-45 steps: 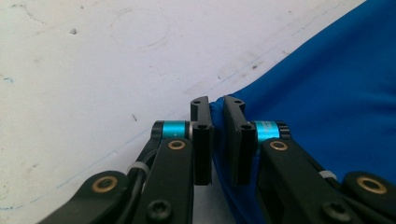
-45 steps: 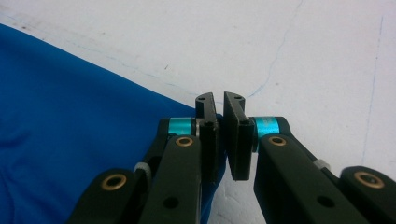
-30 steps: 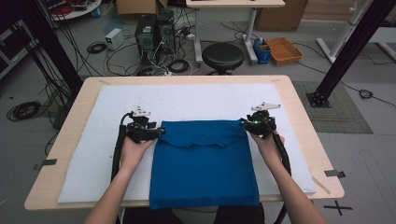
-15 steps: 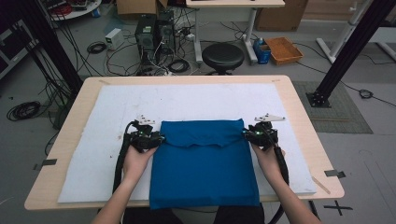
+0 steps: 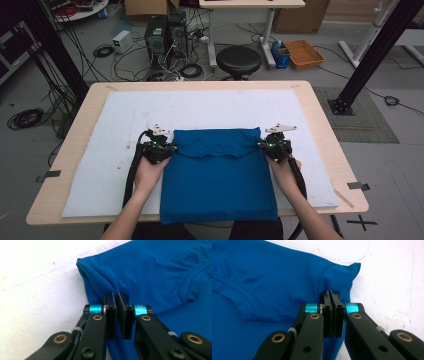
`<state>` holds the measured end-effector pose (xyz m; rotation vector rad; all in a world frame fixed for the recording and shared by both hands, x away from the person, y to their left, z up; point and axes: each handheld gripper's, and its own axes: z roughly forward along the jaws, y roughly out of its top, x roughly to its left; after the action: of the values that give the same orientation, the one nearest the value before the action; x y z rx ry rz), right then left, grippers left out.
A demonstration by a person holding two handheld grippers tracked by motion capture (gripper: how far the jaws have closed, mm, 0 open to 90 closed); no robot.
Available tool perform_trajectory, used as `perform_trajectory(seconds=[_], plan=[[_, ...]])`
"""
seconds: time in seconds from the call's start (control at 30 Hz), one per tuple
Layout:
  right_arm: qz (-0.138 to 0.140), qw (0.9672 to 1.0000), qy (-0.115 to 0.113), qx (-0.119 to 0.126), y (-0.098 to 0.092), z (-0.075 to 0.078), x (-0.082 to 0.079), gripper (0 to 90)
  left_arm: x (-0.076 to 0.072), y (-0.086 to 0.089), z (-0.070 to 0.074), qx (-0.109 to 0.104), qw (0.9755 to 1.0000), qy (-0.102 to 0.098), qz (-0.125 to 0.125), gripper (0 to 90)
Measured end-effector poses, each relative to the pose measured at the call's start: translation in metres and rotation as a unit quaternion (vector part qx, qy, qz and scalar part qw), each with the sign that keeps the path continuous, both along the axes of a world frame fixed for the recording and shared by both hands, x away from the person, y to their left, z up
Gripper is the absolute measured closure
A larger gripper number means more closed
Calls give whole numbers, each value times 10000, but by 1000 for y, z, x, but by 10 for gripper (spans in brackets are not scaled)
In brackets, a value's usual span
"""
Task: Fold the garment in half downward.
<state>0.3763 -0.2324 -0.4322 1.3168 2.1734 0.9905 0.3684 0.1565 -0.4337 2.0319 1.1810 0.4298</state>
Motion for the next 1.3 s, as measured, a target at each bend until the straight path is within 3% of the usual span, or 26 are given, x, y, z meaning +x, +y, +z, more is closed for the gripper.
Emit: perform_trajectory(seconds=[0.13, 0.33, 0.47, 0.7, 0.73, 0.77, 0.8, 0.9, 1.0, 1.03, 1.07, 1.2, 1.3], plan=[[54, 9999, -39, 82, -3, 6, -6, 894, -4, 2, 5, -136, 9999, -58, -19, 858], [209, 9995, -134, 169, -9, 20, -23, 894, -21, 10, 20, -373, 9991, -64, -195, 858], [303, 9992, -133, 213, -12, 25, -34, 894, -39, 16, 27, -528, 9980, -1, -345, 858], [668, 9973, -110, 293, -18, 35, -81, 894, -84, 22, 33, -737, 9950, 64, -667, 858], [696, 9971, -110, 286, -19, 36, -87, 894, -84, 22, 33, -737, 9950, 64, -667, 858], [696, 9971, -110, 286, -19, 36, -87, 894, -91, 21, 34, -709, 9949, 54, -711, 858], [766, 9966, -143, 274, -21, 38, -100, 894, -97, 21, 34, -691, 9946, 54, -769, 857], [805, 9963, -135, 270, -23, 38, -114, 894, -118, 20, 35, -707, 9938, 28, -860, 857], [917, 9953, -168, 243, -26, 37, -140, 894, -140, 20, 37, -674, 9925, 23, -1017, 857], [917, 9953, -168, 243, -26, 37, -140, 894, -140, 20, 37, -674, 9925, 23, -1017, 857], [979, 9948, -195, 195, -26, 36, -151, 894, -145, 20, 37, -656, 9923, 28, -1054, 857], [1061, 9940, -222, 178, -27, 34, -169, 894, -165, 19, 32, -659, 9906, 106, -1191, 857], [1109, 9935, -223, 133, -27, 32, -179, 894, -171, 18, 29, -627, 9905, 118, -1221, 856]])
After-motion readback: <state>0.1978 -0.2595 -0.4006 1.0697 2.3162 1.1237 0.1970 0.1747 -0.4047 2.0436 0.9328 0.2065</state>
